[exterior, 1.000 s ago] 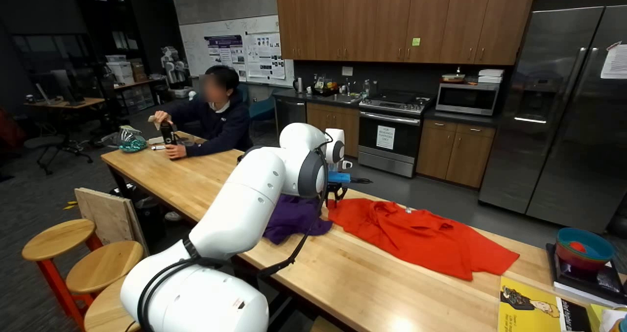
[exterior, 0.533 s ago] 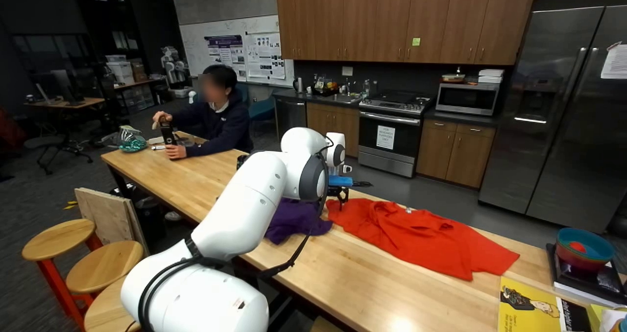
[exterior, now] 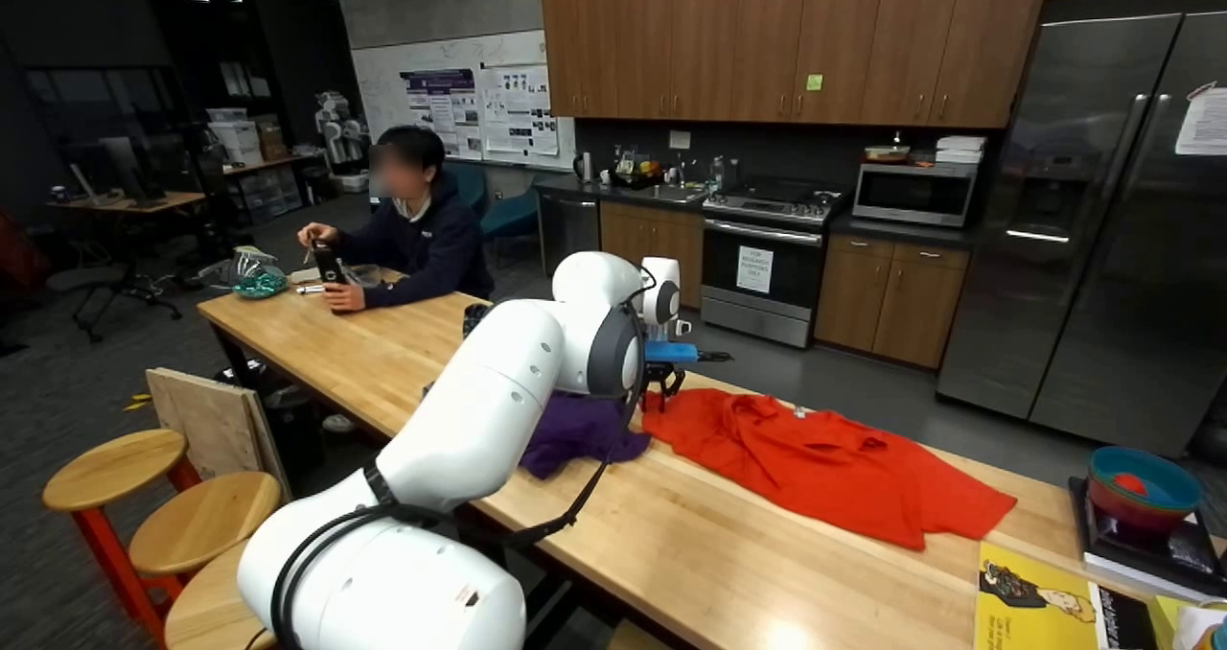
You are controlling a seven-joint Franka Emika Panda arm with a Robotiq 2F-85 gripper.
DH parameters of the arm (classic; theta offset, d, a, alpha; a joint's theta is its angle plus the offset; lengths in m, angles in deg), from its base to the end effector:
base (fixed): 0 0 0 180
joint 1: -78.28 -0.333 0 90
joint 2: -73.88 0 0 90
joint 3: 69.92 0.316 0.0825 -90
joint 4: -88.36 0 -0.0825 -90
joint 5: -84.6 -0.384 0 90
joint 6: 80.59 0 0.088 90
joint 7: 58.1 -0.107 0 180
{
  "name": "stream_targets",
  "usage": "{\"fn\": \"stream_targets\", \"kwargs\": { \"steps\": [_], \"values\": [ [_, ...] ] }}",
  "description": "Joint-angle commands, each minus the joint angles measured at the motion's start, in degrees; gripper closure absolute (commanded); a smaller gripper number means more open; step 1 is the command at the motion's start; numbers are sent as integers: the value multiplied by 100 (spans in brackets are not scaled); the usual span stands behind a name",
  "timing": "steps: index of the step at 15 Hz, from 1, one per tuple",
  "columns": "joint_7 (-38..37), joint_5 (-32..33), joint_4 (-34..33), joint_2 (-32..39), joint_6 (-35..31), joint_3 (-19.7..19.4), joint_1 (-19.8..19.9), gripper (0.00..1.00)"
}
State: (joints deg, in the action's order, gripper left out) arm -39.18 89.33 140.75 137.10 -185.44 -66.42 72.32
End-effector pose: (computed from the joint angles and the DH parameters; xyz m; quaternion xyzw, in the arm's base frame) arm 0.7611 0.1019 0.1893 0.9652 0.2442 -0.0936 0.0023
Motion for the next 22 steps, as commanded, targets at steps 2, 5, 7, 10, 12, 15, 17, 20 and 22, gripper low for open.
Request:
{"fn": "stream_targets", "kwargs": {
  "steps": [2,5,7,10,12,15,17,20,22],
  "values": [
    [220,-36,-201,20,60,47,65,95],
    [276,-58,-250,20,53,54,84,100],
    [329,-53,-287,34,90,52,86,74],
    [450,-46,-327,76,156,55,84,63],
    [502,-34,-343,98,184,50,69,50],
    [577,-17,-445,197,191,33,58,31],
    [622,-20,-488,253,178,34,62,16],
    [731,-7,-513,307,112,33,51,47],
    [814,-2,-534,326,93,33,45,43]
  ]
}}
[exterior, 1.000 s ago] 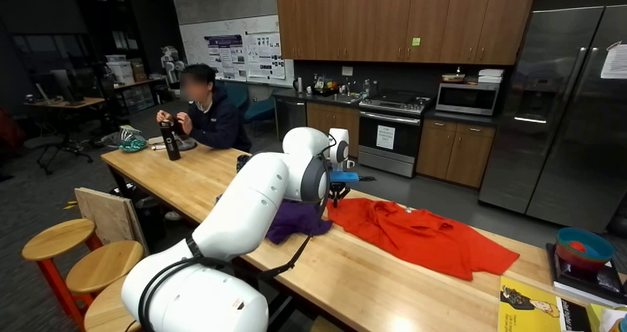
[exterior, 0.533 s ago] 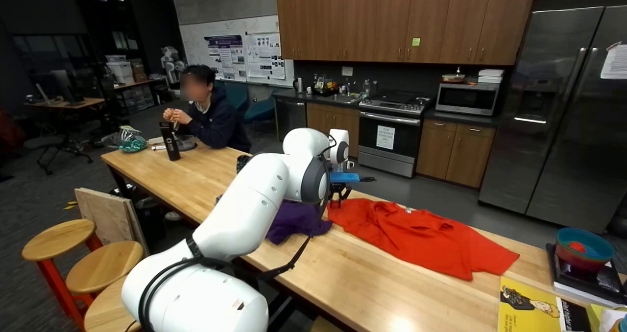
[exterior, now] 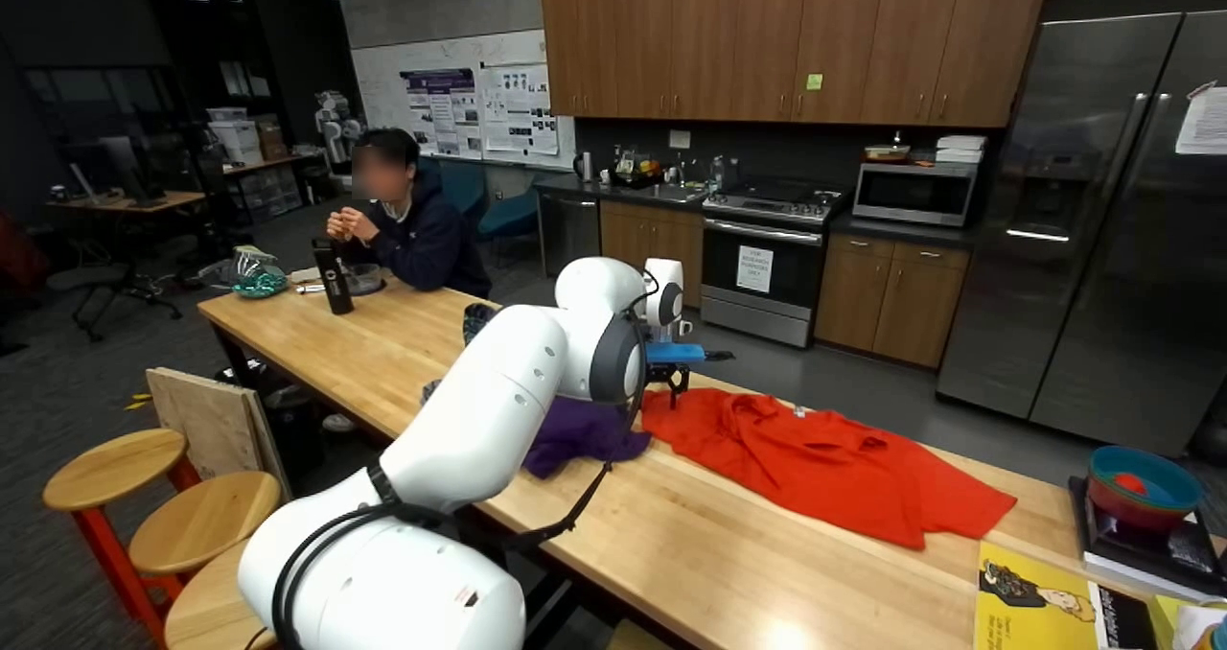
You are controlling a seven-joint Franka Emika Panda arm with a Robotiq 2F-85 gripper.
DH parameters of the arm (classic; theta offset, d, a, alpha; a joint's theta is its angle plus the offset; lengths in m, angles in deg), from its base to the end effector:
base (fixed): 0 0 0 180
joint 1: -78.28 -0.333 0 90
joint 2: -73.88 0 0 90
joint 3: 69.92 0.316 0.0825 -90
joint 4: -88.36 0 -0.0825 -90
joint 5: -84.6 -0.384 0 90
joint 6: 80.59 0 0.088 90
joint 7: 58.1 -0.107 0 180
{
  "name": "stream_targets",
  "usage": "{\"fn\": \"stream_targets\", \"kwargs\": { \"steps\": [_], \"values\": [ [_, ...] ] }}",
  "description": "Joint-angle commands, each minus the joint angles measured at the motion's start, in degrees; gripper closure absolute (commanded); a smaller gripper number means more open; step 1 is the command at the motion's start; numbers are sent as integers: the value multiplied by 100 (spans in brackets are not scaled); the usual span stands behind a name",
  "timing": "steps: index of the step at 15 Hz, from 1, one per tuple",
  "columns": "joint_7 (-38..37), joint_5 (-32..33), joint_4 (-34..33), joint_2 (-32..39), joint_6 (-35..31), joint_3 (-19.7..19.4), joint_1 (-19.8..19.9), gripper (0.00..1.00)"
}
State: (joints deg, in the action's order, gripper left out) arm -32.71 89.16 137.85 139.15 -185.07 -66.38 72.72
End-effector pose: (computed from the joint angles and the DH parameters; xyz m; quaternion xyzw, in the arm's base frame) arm 0.7664 0.0966 0.1840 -0.9518 -0.2933 0.0891 0.0047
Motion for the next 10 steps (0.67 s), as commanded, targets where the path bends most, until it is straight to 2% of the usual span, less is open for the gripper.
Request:
{"fn": "stream_targets", "kwargs": {
  "steps": [1,7,8,10],
  "values": [
    [186,12,-250,123,59,27,1,47],
    [250,-4,-333,133,47,28,7,95],
    [248,-8,-345,138,47,30,8,99],
    [249,-17,-325,113,31,35,19,100]
  ]
}}
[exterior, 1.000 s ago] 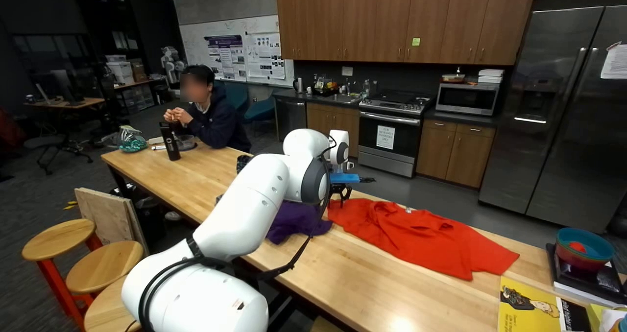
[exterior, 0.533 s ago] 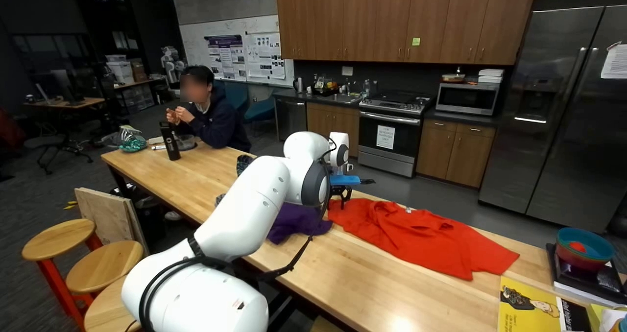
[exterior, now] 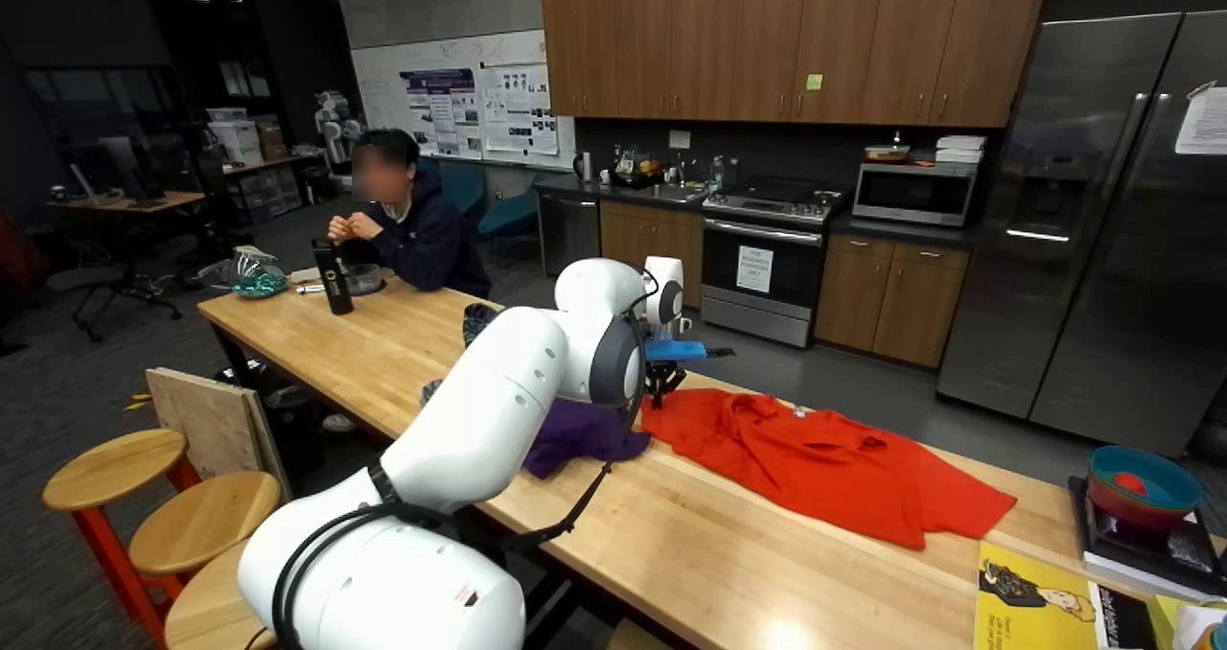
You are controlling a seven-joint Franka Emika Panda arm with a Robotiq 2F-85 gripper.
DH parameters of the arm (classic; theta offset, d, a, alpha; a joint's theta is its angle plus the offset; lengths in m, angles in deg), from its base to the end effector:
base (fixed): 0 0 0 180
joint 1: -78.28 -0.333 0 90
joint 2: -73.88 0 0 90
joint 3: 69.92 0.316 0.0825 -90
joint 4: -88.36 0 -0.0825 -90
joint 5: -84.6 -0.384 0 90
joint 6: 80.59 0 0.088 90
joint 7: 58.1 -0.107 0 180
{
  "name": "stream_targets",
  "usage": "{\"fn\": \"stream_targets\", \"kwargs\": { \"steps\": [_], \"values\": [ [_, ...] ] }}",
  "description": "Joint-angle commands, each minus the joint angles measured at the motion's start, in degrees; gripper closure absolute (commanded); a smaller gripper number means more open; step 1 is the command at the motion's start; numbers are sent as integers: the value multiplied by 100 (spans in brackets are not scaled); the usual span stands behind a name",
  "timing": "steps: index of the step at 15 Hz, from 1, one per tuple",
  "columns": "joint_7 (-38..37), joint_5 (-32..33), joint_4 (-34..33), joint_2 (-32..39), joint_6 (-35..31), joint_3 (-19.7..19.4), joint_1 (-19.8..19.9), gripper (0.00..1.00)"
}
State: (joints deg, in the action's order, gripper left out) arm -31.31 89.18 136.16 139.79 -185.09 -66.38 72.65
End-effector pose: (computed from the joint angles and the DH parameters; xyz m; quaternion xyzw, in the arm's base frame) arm 0.7707 0.0973 0.1887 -0.9490 -0.3049 0.0799 0.0041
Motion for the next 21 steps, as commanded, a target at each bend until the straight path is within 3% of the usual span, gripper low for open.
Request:
{"fn": "stream_targets", "kwargs": {
  "steps": [1,6,14,21],
  "values": [
    [98,-28,-154,38,27,36,34,100],
    [-20,-105,-12,-151,-121,34,104,100],
    [-607,-151,494,-547,-933,1,333,100],
    [-895,-393,2081,-1752,-2315,79,678,100]
  ]
}}
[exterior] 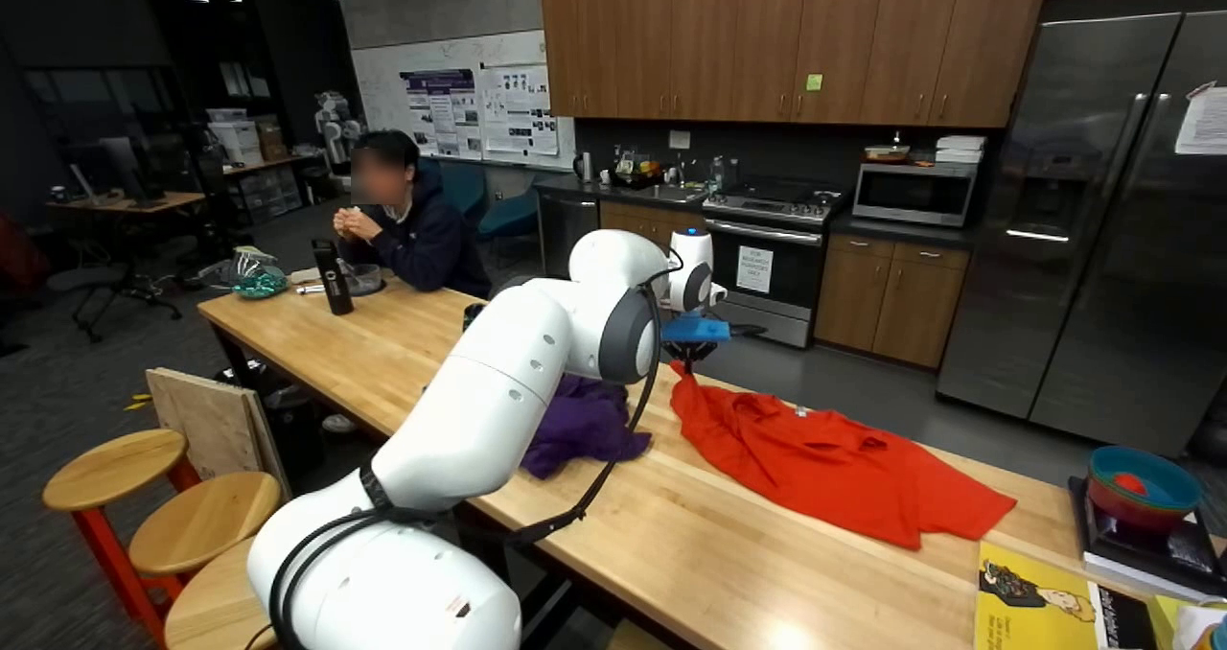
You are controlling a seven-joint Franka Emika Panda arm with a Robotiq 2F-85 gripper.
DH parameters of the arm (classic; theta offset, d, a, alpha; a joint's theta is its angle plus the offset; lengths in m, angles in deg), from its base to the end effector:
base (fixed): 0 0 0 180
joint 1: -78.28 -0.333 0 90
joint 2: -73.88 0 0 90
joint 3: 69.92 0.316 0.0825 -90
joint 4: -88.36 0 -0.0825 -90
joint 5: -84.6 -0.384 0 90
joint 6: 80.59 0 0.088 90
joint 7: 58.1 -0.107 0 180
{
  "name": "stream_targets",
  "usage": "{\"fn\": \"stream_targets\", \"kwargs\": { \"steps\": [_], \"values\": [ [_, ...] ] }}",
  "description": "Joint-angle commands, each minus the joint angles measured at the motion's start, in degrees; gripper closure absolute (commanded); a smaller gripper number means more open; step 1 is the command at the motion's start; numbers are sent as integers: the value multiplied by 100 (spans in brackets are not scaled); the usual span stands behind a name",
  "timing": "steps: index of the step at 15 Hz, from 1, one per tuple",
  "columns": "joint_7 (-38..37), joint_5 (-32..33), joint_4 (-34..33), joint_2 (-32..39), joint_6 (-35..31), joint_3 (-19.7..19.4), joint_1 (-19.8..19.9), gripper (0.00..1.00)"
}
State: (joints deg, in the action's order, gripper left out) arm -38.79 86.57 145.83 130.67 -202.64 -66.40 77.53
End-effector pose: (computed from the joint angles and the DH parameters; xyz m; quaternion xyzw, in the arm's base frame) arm 0.7944 0.0394 0.2611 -0.9781 -0.1965 -0.0693 0.0005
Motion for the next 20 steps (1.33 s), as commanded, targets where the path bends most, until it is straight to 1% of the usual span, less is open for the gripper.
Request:
{"fn": "stream_targets", "kwargs": {
  "steps": [1,4,7,14,17,20],
  "values": [
    [-207,-176,1348,-1018,-763,79,243,100],
    [-274,-406,2079,-1538,-1341,98,478,100],
    [-257,-750,2854,-2031,-1749,141,786,100],
    [-37,-1902,4845,-3148,-2546,249,1558,100],
    [49,-2213,5446,-3548,-2846,159,1756,100],
    [156,-2207,5868,-3960,-3021,1,1877,100]
  ]
}}
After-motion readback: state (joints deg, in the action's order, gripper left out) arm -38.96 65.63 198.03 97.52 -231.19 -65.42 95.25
